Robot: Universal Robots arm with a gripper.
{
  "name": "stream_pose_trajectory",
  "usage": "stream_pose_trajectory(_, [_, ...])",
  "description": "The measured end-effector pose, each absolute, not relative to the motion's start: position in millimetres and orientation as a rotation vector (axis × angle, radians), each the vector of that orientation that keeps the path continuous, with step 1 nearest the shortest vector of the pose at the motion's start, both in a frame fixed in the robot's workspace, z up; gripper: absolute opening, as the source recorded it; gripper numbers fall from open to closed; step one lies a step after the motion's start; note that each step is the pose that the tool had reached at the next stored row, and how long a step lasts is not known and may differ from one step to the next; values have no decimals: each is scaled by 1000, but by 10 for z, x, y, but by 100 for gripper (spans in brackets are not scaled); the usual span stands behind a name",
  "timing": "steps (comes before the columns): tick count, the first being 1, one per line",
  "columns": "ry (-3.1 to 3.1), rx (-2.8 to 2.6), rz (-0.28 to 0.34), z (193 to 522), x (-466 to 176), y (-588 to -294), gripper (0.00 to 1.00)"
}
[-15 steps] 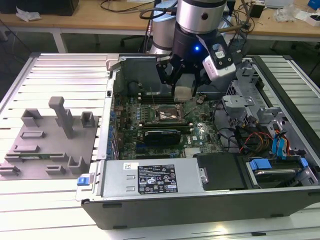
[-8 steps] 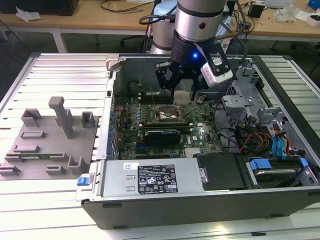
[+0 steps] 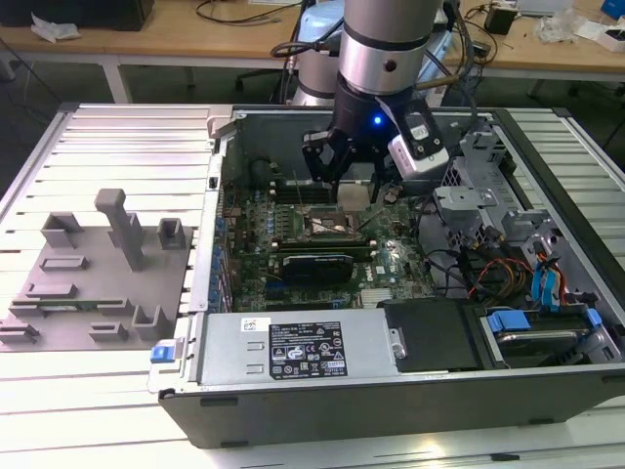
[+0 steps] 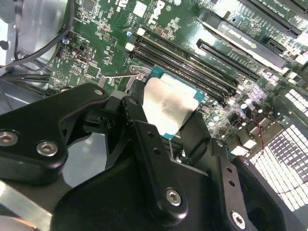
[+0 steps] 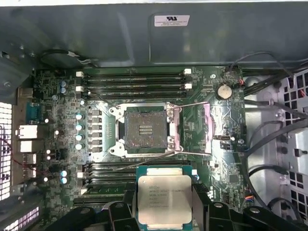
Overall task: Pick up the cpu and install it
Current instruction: 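Pick up the cpu and move it towards the insertion slot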
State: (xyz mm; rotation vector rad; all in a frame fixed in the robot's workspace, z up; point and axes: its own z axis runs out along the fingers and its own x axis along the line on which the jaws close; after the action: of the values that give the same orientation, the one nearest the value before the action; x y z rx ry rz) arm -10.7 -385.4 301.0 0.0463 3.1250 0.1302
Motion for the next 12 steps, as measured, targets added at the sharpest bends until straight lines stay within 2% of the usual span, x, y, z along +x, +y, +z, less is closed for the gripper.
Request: stream_pose_trajectory(12, [3125, 44, 132, 2766, -180, -3584, 54])
